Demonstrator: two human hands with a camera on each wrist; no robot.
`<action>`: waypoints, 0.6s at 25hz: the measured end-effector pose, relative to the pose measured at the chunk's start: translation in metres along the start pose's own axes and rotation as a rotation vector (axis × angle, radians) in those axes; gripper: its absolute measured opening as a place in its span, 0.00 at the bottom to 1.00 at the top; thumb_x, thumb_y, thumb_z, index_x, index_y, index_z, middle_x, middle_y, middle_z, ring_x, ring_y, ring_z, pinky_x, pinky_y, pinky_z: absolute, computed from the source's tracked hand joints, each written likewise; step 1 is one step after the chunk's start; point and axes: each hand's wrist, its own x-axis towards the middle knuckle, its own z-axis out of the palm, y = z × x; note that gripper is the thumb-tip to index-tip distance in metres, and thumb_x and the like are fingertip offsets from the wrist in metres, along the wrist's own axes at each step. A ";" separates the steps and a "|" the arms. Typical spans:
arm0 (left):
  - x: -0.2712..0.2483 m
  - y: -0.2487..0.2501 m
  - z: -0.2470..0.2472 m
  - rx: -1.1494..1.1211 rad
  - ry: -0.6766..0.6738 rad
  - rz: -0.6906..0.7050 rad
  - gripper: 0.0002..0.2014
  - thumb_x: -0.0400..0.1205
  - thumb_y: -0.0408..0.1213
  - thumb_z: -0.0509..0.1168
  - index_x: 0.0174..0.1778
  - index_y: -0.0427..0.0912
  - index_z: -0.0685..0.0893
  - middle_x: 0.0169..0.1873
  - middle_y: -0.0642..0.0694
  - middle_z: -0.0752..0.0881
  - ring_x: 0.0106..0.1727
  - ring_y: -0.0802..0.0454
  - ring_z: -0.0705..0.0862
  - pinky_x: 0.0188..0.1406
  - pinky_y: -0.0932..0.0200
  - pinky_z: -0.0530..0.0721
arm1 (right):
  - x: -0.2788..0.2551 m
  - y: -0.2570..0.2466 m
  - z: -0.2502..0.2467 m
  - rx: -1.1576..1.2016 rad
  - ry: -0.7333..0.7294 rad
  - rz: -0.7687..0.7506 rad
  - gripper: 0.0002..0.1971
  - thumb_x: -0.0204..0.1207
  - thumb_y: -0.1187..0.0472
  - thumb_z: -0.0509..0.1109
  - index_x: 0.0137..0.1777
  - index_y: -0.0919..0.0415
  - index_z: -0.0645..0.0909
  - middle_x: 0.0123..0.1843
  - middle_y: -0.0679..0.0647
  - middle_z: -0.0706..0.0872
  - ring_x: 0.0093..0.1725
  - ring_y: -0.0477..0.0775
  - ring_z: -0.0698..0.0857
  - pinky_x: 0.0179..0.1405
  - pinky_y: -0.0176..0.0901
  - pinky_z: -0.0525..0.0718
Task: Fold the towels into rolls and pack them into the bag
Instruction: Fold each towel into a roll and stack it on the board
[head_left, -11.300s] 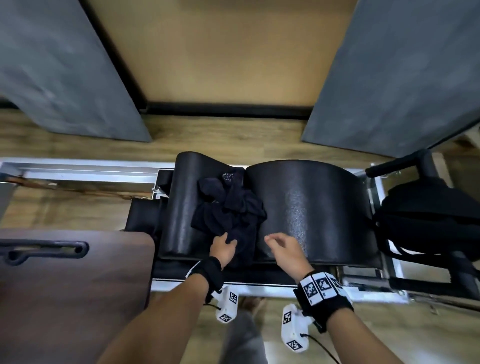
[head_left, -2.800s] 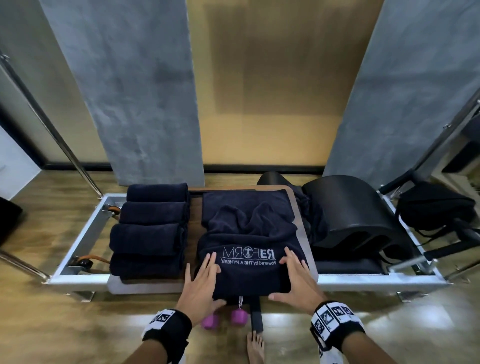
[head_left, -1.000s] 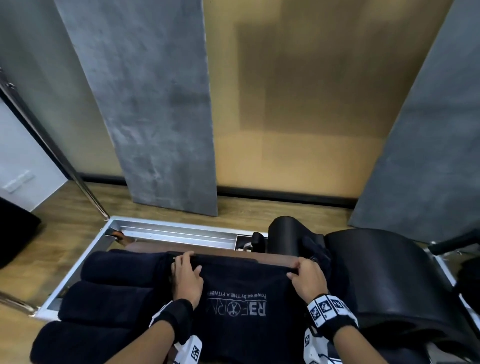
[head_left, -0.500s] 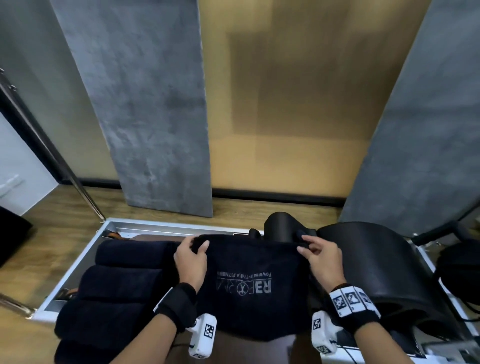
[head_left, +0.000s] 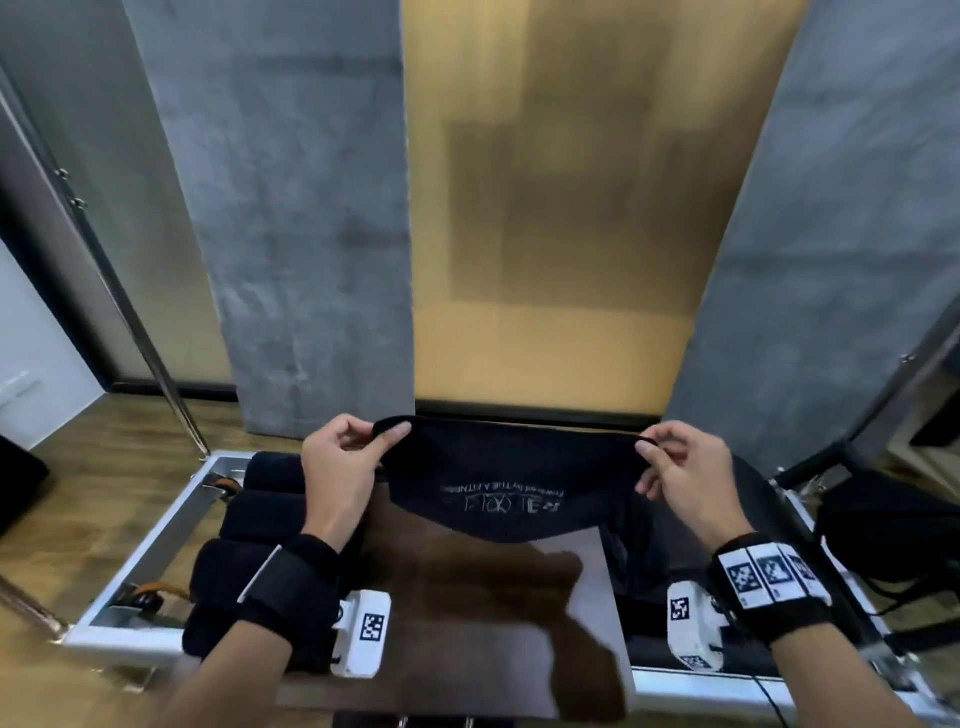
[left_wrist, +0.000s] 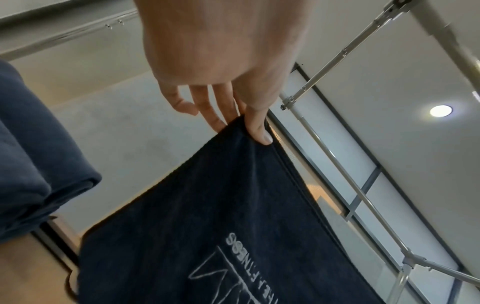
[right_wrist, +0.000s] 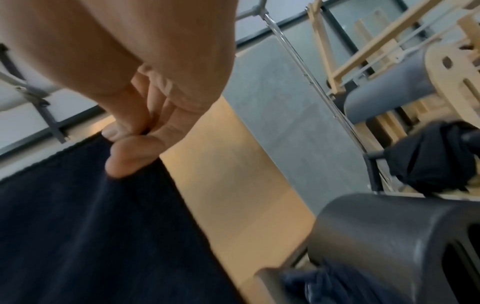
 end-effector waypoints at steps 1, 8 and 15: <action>-0.002 0.007 -0.006 -0.002 -0.010 0.017 0.18 0.70 0.47 0.88 0.33 0.42 0.87 0.28 0.47 0.91 0.31 0.57 0.86 0.32 0.63 0.85 | -0.002 -0.009 -0.005 -0.002 0.013 -0.028 0.08 0.82 0.72 0.76 0.44 0.59 0.85 0.28 0.60 0.88 0.22 0.64 0.88 0.17 0.43 0.81; -0.008 0.046 -0.032 -0.122 -0.023 -0.022 0.20 0.76 0.40 0.85 0.34 0.46 0.77 0.27 0.44 0.89 0.24 0.39 0.91 0.14 0.64 0.75 | -0.018 -0.053 -0.013 0.164 0.077 -0.068 0.08 0.83 0.73 0.74 0.44 0.63 0.82 0.32 0.63 0.90 0.25 0.67 0.90 0.21 0.45 0.86; -0.023 0.054 -0.044 -0.314 -0.119 0.004 0.12 0.84 0.19 0.71 0.42 0.34 0.77 0.53 0.35 0.95 0.53 0.40 0.96 0.52 0.55 0.94 | -0.049 -0.064 -0.011 0.253 0.041 -0.087 0.07 0.82 0.74 0.74 0.46 0.64 0.83 0.52 0.56 0.96 0.50 0.57 0.96 0.49 0.46 0.94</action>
